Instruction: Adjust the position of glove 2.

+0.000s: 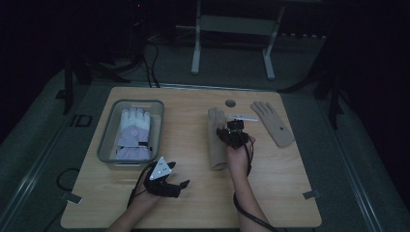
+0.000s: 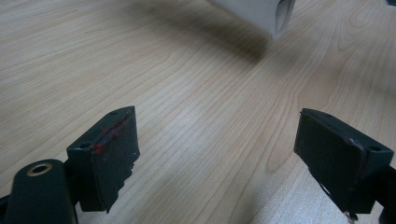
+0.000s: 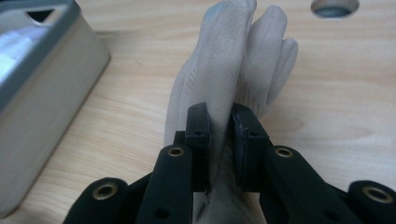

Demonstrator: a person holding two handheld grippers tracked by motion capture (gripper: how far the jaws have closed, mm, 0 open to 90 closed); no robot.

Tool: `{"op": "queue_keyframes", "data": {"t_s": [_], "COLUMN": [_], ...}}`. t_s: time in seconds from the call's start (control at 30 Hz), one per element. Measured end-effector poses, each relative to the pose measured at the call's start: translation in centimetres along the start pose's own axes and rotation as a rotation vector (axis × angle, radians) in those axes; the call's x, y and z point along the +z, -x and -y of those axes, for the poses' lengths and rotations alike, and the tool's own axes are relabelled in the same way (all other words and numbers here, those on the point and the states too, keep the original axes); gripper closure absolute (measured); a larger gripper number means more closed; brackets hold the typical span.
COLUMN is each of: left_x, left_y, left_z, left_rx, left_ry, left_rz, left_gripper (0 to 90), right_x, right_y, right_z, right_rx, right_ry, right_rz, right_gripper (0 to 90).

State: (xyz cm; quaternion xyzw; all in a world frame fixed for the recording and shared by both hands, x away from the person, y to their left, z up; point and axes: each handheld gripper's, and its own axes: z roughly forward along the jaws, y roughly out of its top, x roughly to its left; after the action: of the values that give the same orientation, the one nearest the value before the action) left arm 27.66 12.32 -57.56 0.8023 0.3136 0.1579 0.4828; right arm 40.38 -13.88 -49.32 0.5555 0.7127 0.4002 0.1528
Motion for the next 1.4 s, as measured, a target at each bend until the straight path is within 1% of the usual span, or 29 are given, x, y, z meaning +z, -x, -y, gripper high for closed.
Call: {"op": "queue_keyframes", "data": {"t_s": [0.03, 0.07, 0.17, 0.23, 0.27, 0.33, 0.4, 0.43, 0.53, 0.6, 0.63, 0.67, 0.7, 0.73, 0.8, 0.87, 0.9, 0.97, 1.0, 1.1, 1.17, 1.2, 1.23, 1.27, 1.3, 1.33, 1.4], "left_x": [0.0, 0.0, 0.0, 0.0, 0.0, 0.0, 0.0, 0.0, 0.1, 0.1, 0.1, 0.1, 0.1, 0.1, 0.1, 0.1, 0.1, 0.1, 0.1, 0.1, 0.1, 0.1, 0.1, 0.1, 0.1, 0.1, 0.1], "left_y": [0.0, 0.0, 0.0, 0.0, 0.0, 0.0, 0.0, 0.0, 0.0, 0.0, 0.0, 0.0, 0.0, 0.0, 0.0, 0.0, 0.0, 0.0, 0.0, 0.0, 0.0, 0.0, 0.0, 0.0, 0.0, 0.0, 0.0], "left_z": [0.0, 0.0, 0.0, 0.0, 0.0, 0.0, 0.0, 0.0, 0.0, 0.0, 0.0, 0.0, 0.0, 0.0, 0.0, 0.0, 0.0, 0.0, 0.0, 0.0, 0.0, 0.0, 0.0, 0.0, 0.0, 0.0, 0.0], "left_rx": [0.0, 0.002, -0.001, -0.001, 0.0, 0.002, 0.002, 0.002, 0.002, 0.002, 0.002, 0.001, 0.002, 0.004, 0.004, 0.001, 0.001, 0.0, 0.0, 0.0, 0.0, 0.001, 0.001, 0.001, 0.001, 0.001, 0.001], "left_ry": [0.0, -0.002, -0.003, -0.004, -0.003, -0.004, -0.003, -0.003, -0.007, -0.007, -0.007, -0.009, -0.009, -0.009, -0.009, -0.01, -0.01, -0.012, -0.013, -0.011, -0.011, -0.012, -0.012, -0.011, -0.011, -0.012, -0.012], "left_rz": [0.0, 0.0, -0.004, -0.004, -0.004, -0.004, -0.001, -0.001, -0.001, -0.001, -0.001, 0.001, 0.0, -0.001, 0.0, -0.001, 0.0, 0.0, 0.001, 0.002, 0.002, 0.004, 0.003, 0.003, 0.004, 0.003, 0.002], "left_gripper": [14.1, 14.1, 14.2, 14.2, 14.2, 14.2, 14.2, 14.1, 14.2, 14.2, 14.2, 14.2, 14.2, 14.2, 14.1, 14.2, 14.2, 14.1, 14.1, 14.2, 14.1, 14.2, 14.2, 14.1, 14.1, 14.2, 14.2], "right_x": [0.0, 0.6, 1.4, 1.5, 1.9, 2.3, 2.7, 2.7, 3.5, 3.9, 3.9, 4.0, 4.0, 4.0, 4.0, 4.0, 4.0, 4.0, 3.9, 3.4, 2.8, 2.5, 2.0, 1.7, 1.3, 0.9, 0.2], "right_y": [0.0, 0.2, 0.4, 0.5, 0.6, 0.7, 0.8, 0.8, 1.0, 0.9, 0.9, 0.7, 0.6, 0.5, 0.4, 0.4, 0.4, 0.3, 0.2, 0.2, 0.2, 0.2, 0.4, 0.5, 0.6, 0.9, 1.3], "right_z": [0.0, 0.6, 1.5, 1.7, 2.2, 2.6, 3.1, 3.1, 3.9, 4.4, 4.4, 4.6, 4.9, 4.9, 5.0, 5.0, 5.0, 5.0, 4.9, 4.7, 4.2, 3.9, 3.5, 3.3, 2.9, 2.5, 2.1], "right_rx": [0.0, 0.007, 0.028, 0.034, 0.032, 0.039, 0.031, 0.031, 0.039, 0.017, 0.017, 0.004, -0.019, -0.031, -0.045, -0.052, -0.051, -0.036, -0.033, -0.029, -0.038, -0.045, -0.054, -0.059, -0.073, -0.077, -0.082], "right_ry": [0.0, -0.011, -0.031, -0.035, -0.044, -0.053, -0.059, -0.059, -0.088, -0.099, -0.099, -0.093, -0.08, -0.079, -0.079, -0.077, -0.077, -0.081, -0.083, -0.066, -0.043, -0.034, -0.02, -0.015, -0.021, -0.024, -0.012], "right_rz": [0.0, 0.002, 0.005, 0.004, 0.023, 0.028, 0.047, 0.047, 0.058, 0.058, 0.058, 0.061, 0.065, 0.065, 0.06, 0.059, 0.048, 0.035, 0.035, 0.032, 0.029, 0.027, 0.013, 0.006, -0.004, -0.026, -0.034], "right_gripper": [78.5, 78.4, 78.4, 78.3, 78.3, 78.2, 77.9, 77.9, 76.2, 72.9, 72.9, 71.8, 69.2, 67.6, 64.2, 62.6, 57.8, 52.7, 49.6, 42.0, 38.9, 36.1, 31.4, 29.8, 25.3, 22.1, 20.7]}}
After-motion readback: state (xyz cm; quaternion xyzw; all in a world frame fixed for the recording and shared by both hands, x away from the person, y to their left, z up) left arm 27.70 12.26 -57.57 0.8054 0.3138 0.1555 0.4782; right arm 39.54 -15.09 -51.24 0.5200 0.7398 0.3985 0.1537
